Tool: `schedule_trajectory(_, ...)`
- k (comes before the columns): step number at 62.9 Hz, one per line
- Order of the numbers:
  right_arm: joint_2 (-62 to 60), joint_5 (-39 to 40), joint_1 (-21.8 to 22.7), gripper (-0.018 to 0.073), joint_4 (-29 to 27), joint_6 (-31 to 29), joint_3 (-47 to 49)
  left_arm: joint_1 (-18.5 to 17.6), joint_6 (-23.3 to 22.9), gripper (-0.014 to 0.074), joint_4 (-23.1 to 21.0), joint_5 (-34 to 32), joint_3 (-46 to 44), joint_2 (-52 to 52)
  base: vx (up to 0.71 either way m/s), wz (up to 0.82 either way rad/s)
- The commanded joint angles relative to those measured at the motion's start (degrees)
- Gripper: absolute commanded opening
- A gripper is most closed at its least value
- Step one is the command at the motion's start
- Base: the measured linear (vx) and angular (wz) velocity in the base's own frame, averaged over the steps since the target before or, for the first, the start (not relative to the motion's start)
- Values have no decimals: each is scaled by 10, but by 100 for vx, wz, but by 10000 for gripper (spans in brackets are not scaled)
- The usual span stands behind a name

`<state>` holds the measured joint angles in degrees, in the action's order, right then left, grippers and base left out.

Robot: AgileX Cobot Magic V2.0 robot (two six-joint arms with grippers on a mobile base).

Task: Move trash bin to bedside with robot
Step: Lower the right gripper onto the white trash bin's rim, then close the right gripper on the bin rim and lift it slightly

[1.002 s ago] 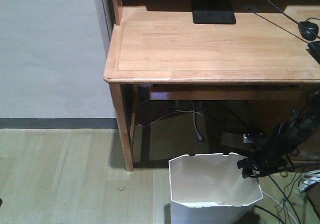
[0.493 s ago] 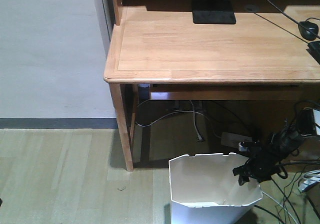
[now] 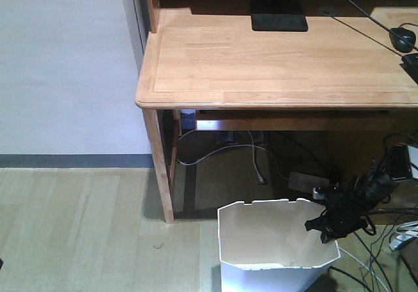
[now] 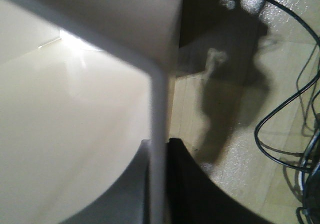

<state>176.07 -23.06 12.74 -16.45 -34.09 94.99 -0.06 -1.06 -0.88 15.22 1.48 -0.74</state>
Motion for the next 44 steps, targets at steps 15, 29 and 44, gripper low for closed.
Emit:
schedule_trajectory(15, -156, 74, 1, -8, -188, -141, -151, -1, -3, -6, -2, -40, 11, -8, 0, 0)
schedule_trajectory(29, -264, 3, 1, -6, -331, -353, -261, -1, -3, -6, -2, -40, 11, -8, 0, 0)
schedule_trajectory(44, -375, -21, 1, -6, -467, -483, -378, -1, -3, -6, -2, -40, 11, -8, 0, 0)
